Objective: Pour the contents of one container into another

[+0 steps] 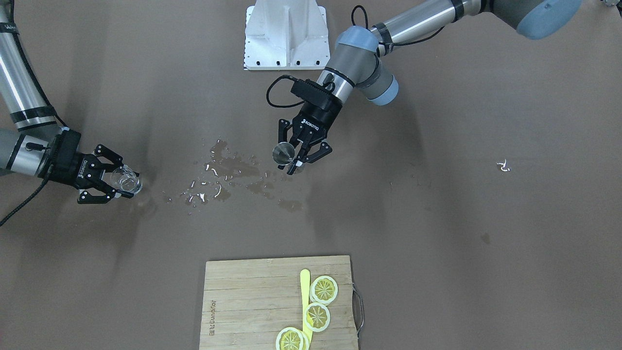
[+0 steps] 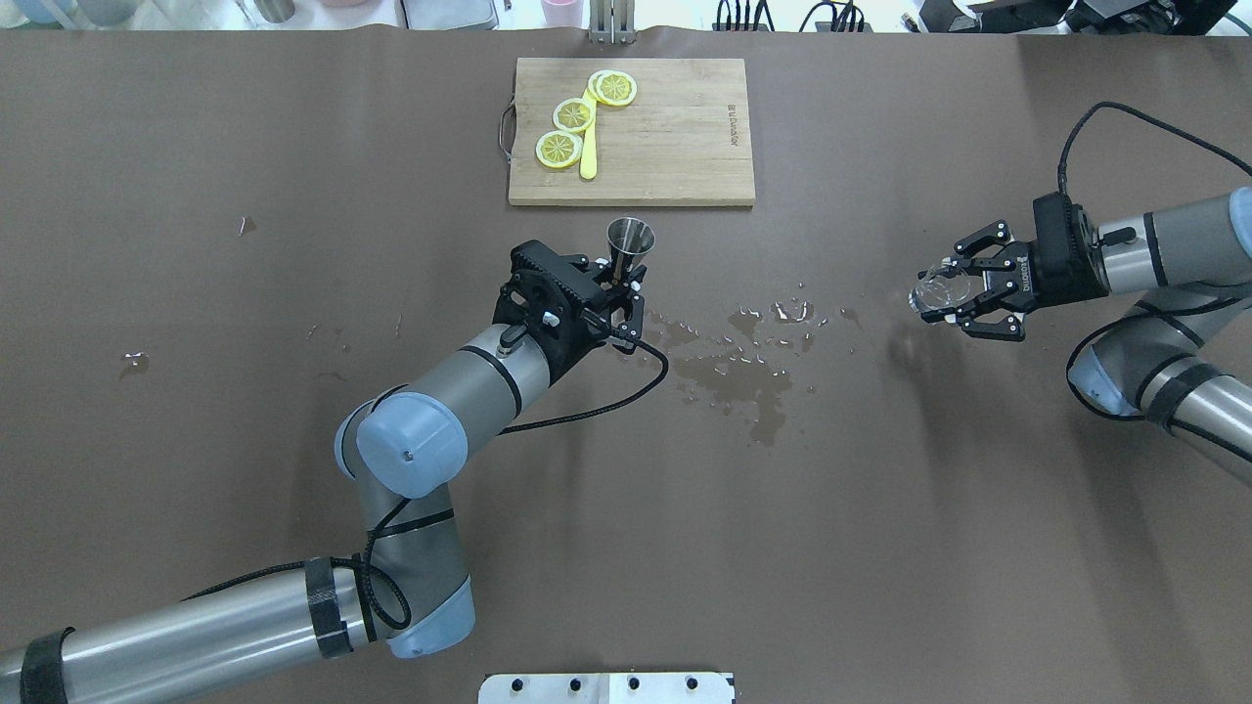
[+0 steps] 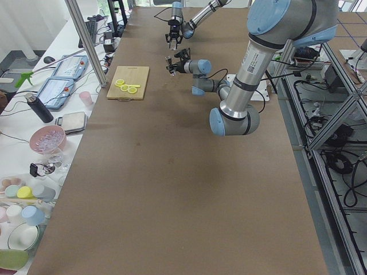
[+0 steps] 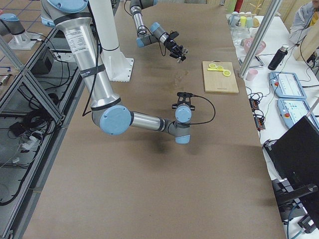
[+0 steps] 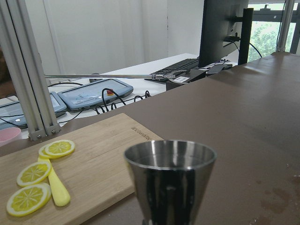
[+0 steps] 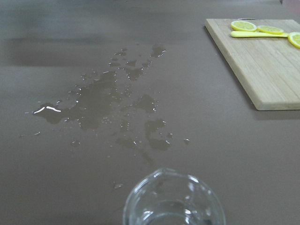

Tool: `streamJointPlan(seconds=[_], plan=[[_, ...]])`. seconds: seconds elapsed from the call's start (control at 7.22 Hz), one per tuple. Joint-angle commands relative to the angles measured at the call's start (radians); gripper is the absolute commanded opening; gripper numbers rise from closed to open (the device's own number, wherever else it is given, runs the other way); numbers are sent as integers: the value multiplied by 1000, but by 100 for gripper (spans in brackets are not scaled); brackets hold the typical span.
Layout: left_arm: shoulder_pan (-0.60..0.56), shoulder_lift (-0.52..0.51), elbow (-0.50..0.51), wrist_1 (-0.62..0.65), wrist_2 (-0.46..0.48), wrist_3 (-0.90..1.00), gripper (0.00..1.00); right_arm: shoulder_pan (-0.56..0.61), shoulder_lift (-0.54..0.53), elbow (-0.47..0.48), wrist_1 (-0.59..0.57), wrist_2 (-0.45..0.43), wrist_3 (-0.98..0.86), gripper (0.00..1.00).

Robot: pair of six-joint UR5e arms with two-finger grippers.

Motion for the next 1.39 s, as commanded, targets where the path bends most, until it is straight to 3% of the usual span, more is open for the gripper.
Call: streamJointPlan(seconds=[0.0,0.14,0.42,0.55,0.83,1.25], plan=[[3,-4,22,-100,-46,20,0,26,-24,105,-148,1,-85,0],[34,-9,37,-120,-45,21,0,39,-24,145,-216,2,-84,0],[43,-41,55,-123,-45,33,0,39,-45,315,-461,-16,-126,0],[57,-41,60,-169,-30,134,0,40,-71,405,-610,-50,-218,0],[77,-140,158,-163,-36,153,0,37,-90,519,-831,-100,-393,0],[77,-144,178,-163,-32,159,0,33,-93,671,-1164,-168,-623,0]])
